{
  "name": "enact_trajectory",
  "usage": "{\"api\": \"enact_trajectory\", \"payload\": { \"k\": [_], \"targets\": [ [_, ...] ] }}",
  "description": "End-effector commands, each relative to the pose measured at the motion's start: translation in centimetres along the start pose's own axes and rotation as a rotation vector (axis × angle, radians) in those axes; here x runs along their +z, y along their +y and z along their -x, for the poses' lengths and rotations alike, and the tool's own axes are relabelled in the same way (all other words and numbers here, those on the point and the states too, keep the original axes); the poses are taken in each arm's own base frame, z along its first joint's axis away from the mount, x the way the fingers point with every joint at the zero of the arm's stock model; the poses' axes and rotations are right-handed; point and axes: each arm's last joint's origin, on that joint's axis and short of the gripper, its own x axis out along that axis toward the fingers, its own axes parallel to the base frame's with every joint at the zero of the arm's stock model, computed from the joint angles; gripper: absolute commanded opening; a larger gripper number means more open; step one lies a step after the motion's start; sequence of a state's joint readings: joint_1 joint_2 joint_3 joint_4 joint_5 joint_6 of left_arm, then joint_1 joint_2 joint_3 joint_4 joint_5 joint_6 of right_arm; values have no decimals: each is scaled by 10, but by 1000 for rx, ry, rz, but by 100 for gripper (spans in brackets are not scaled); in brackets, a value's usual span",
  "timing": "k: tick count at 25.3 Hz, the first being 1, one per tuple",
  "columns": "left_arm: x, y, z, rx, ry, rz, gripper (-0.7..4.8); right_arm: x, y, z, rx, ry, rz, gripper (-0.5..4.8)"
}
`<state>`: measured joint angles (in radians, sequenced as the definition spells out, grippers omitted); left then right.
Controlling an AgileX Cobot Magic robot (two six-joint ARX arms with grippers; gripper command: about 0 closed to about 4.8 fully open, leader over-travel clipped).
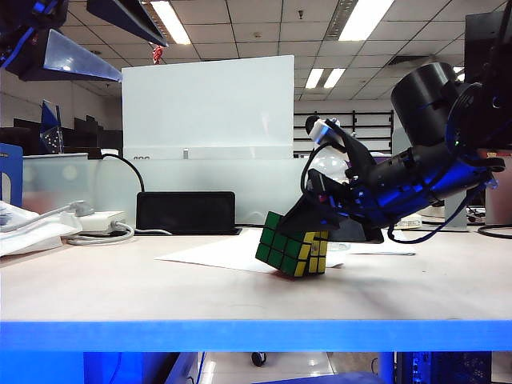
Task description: Rotate the Rubik's Cube so that the bottom side is facing up.
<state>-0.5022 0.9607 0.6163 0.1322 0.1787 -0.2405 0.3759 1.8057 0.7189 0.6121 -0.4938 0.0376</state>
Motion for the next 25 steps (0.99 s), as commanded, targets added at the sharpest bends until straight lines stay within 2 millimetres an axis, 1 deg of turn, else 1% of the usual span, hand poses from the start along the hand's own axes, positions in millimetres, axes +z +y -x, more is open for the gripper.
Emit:
{"api": "enact_trajectory", "payload": {
  "k": [1,5,6,8,9,10,14,15,17,18,25],
  "targets": [
    [1,0,1,0,-13,-1,371,-13,0,0,-5,91,-63,65],
    [1,0,1,0,-12,-3,371,-13,0,0,3,91,-64,70],
    [1,0,0,0,-11,-3,371,-13,0,0,3,91,-64,90],
    [0,0,0,2,-6,-2,371,-13,0,0,3,91,-65,180],
    [0,0,0,2,-4,-2,371,-13,0,0,2,91,-68,211],
    [0,0,0,2,-4,-2,371,-13,0,0,2,91,-68,219],
    [0,0,0,3,-4,-2,371,-13,0,0,3,90,-67,223],
    [0,0,0,3,-4,-2,371,-13,0,0,3,89,-67,237],
    [0,0,0,3,-4,-2,371,-12,0,0,2,82,-66,324],
    [0,0,0,3,-4,-2,371,-12,0,0,2,80,-69,350],
    [0,0,0,3,-4,-2,371,-6,-1,-2,4,63,-72,351]
  ]
}}
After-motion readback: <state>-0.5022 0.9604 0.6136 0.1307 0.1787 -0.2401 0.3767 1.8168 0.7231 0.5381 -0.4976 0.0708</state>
